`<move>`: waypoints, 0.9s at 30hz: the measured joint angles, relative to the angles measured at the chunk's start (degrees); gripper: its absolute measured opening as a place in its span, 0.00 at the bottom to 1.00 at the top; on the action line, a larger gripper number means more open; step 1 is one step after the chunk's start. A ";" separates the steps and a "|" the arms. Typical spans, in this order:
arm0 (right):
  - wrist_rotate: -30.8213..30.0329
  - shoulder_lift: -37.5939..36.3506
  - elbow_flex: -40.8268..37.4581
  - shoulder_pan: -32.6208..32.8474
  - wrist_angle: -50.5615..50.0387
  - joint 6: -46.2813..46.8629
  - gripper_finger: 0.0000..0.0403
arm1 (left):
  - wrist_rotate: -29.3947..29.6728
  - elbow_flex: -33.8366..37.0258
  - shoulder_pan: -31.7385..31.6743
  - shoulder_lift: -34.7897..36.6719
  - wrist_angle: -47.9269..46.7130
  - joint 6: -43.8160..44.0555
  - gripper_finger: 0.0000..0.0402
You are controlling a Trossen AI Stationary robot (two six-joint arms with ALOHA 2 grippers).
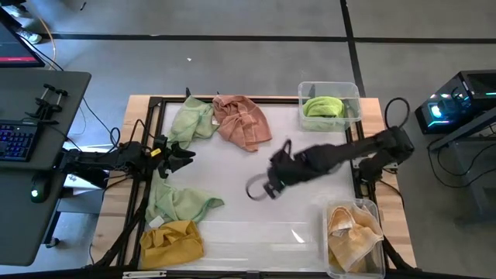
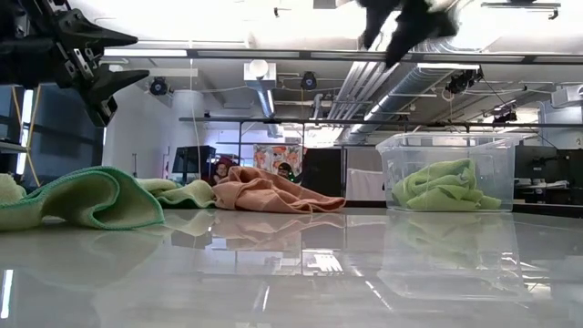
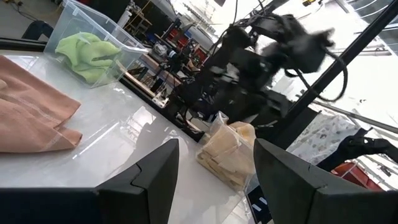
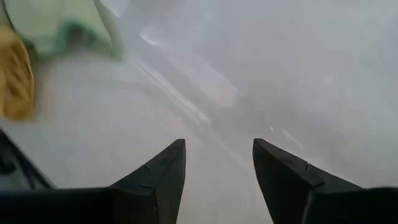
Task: Sort towels by color in basket
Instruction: Put the brown patterned towel into the bottom transparent bin
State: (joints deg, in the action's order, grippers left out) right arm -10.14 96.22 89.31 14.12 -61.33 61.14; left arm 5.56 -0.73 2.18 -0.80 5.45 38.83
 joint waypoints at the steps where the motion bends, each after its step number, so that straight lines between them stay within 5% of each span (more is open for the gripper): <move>1: 0.17 0.10 -1.29 -1.81 3.25 -2.78 0.46 | 0.00 0.01 0.00 0.00 0.00 0.00 0.49; 12: 9.78 3.60 -6.77 -21.58 34.88 -28.58 0.65 | 0.00 0.00 0.02 0.00 0.02 0.00 0.49; 20: 14.48 12.13 -6.79 -31.54 44.09 -47.95 0.72 | 0.00 0.00 0.02 0.00 0.04 0.00 0.49; 27: 14.75 19.05 -6.79 -36.65 48.85 -54.09 0.72 | 0.00 0.00 0.02 0.00 0.00 0.00 0.49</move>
State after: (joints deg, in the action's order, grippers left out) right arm 4.62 115.28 82.52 -22.52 -12.48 7.05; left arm 5.56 -0.73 2.20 -0.80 5.45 38.83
